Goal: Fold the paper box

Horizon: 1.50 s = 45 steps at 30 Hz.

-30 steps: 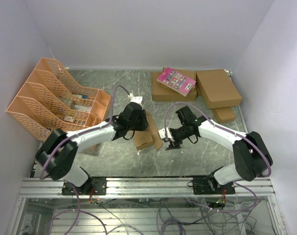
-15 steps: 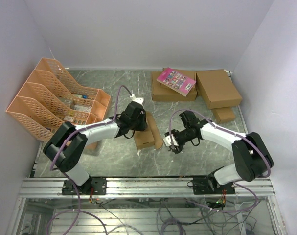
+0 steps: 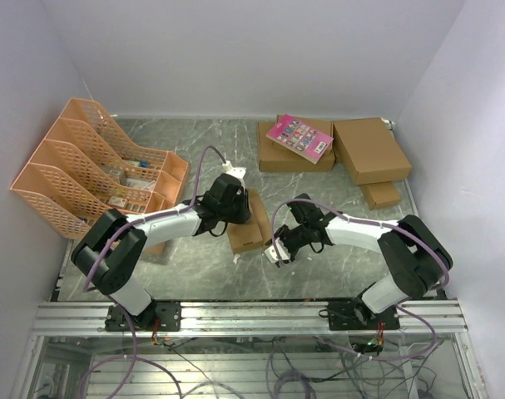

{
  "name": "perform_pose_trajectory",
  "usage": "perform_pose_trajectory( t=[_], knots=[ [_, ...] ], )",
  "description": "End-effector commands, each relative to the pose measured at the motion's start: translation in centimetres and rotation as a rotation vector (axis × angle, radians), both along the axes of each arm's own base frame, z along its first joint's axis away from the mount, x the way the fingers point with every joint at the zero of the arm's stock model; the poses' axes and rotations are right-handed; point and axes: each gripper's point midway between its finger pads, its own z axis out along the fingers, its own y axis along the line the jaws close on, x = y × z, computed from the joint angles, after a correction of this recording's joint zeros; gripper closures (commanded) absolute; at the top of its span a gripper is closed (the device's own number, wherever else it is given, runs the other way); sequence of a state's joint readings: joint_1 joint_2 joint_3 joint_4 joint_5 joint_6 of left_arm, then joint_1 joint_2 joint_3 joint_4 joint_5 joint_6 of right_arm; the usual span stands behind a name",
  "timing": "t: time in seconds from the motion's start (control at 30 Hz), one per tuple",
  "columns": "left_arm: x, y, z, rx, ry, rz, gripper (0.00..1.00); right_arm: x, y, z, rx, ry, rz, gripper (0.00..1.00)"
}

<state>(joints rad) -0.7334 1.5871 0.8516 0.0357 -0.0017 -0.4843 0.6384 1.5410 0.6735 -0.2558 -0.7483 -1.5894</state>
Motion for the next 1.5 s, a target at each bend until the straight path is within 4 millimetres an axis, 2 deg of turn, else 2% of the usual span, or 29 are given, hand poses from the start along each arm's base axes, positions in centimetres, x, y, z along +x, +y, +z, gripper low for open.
perform_pose_trajectory(
  t=[0.0, 0.1, 0.3, 0.43, 0.57, 0.87, 1.07, 1.27, 1.47],
  knots=[
    [-2.0, 1.0, -1.8, 0.038, 0.06, -0.058, 0.68, 1.9, 0.3, -0.5, -0.015, -0.067, -0.055, 0.72],
    [-2.0, 1.0, -1.4, 0.021, 0.056, -0.065, 0.68, 1.9, -0.1, -0.9, -0.029, -0.081, -0.06, 0.78],
    [-1.8, 1.0, -0.8, -0.006, 0.049, -0.067, 0.68, 2.3, -0.4, -0.9, -0.027, -0.095, -0.098, 0.79],
    [-1.7, 1.1, -0.7, -0.009, 0.048, -0.071, 0.67, 2.0, -0.1, -0.4, -0.011, -0.054, -0.102, 0.93],
    [-1.9, 1.1, -0.7, -0.012, 0.039, -0.093, 0.67, 1.7, 0.1, -0.1, -0.011, -0.011, -0.112, 0.99],
    [-2.2, 0.7, -0.8, -0.004, 0.027, -0.169, 0.67, 1.4, 0.6, 0.3, -0.046, 0.179, -0.184, 0.99],
    [-1.9, 0.6, -0.8, -0.013, 0.031, -0.166, 0.67, 1.0, 0.6, 0.7, -0.066, 0.308, -0.218, 1.0],
    [-1.7, 0.8, -0.7, -0.026, 0.033, -0.162, 0.67, 1.6, 0.5, 0.8, -0.104, 0.412, -0.275, 1.0],
    [-1.5, 0.9, -0.6, -0.037, 0.03, -0.166, 0.67, 0.9, 0.6, 0.5, -0.147, 0.522, -0.294, 1.0]
  ],
)
